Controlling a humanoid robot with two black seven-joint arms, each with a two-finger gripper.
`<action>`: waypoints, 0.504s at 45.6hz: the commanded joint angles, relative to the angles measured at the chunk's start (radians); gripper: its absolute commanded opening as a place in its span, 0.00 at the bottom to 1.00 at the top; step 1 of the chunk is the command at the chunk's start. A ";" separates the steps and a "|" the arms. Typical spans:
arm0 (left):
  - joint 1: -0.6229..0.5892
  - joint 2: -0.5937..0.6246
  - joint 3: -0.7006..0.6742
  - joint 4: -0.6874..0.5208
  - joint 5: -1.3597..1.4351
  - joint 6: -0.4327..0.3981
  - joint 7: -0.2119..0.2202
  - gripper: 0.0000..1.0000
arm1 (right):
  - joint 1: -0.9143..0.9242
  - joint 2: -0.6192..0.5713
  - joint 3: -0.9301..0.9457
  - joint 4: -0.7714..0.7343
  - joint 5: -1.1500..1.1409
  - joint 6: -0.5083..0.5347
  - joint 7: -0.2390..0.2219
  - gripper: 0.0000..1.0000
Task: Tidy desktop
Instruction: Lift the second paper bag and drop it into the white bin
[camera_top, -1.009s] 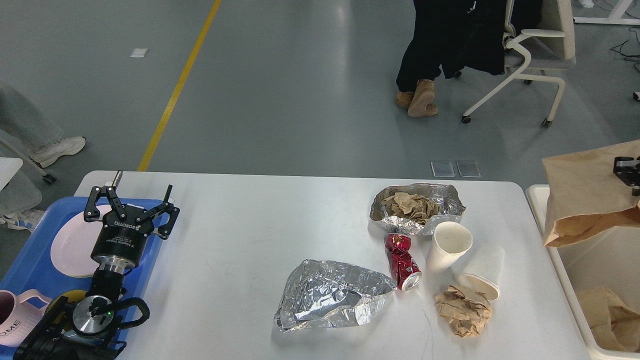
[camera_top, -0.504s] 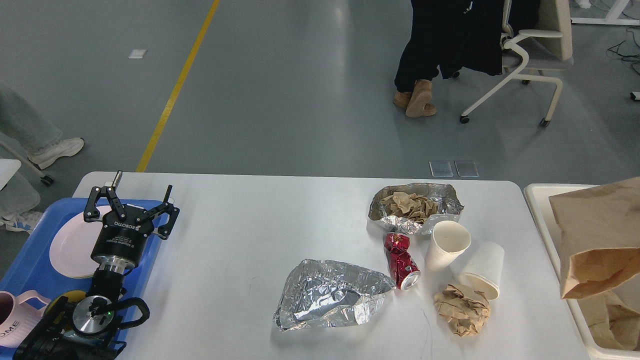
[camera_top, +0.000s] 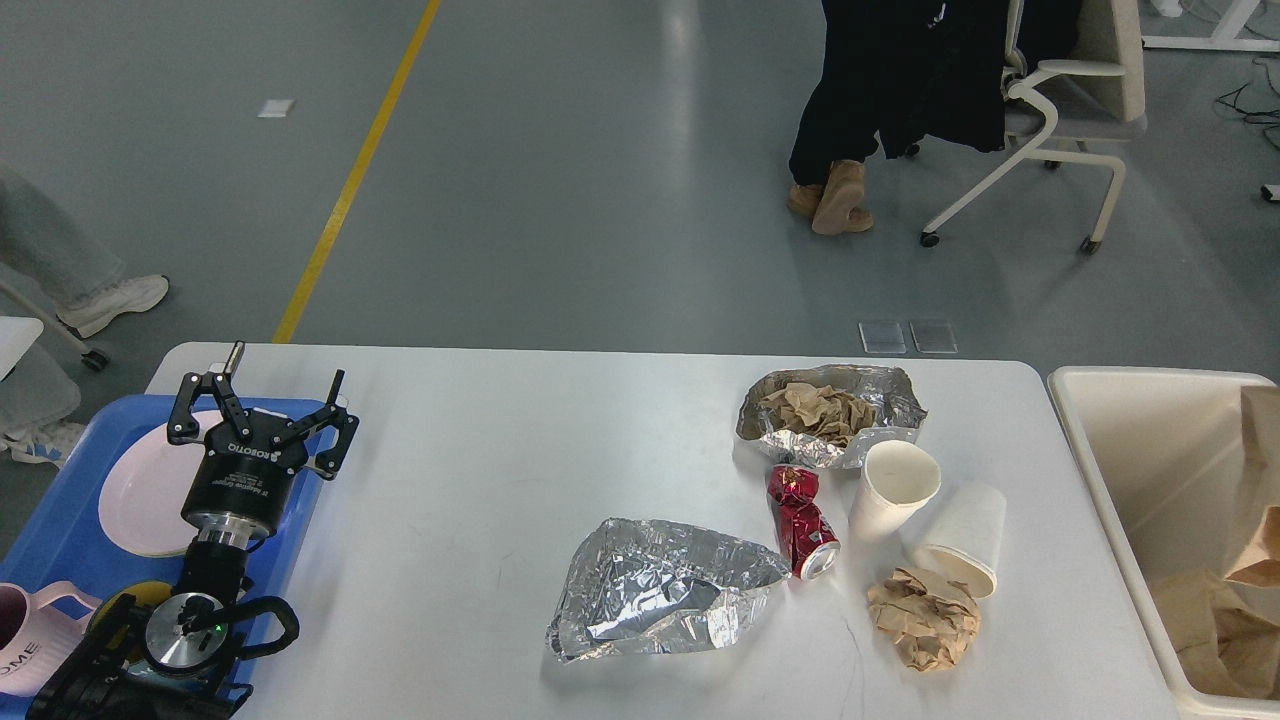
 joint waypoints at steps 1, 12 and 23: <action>-0.001 0.000 -0.001 0.000 0.000 -0.001 0.000 0.96 | -0.327 -0.023 0.214 -0.176 -0.001 -0.103 0.000 0.00; -0.001 0.000 -0.001 0.000 0.000 -0.001 0.000 0.96 | -0.859 0.061 0.581 -0.530 0.002 -0.176 0.001 0.00; -0.001 0.000 -0.001 0.000 0.000 0.001 0.000 0.96 | -1.195 0.259 0.745 -0.852 0.005 -0.235 0.008 0.00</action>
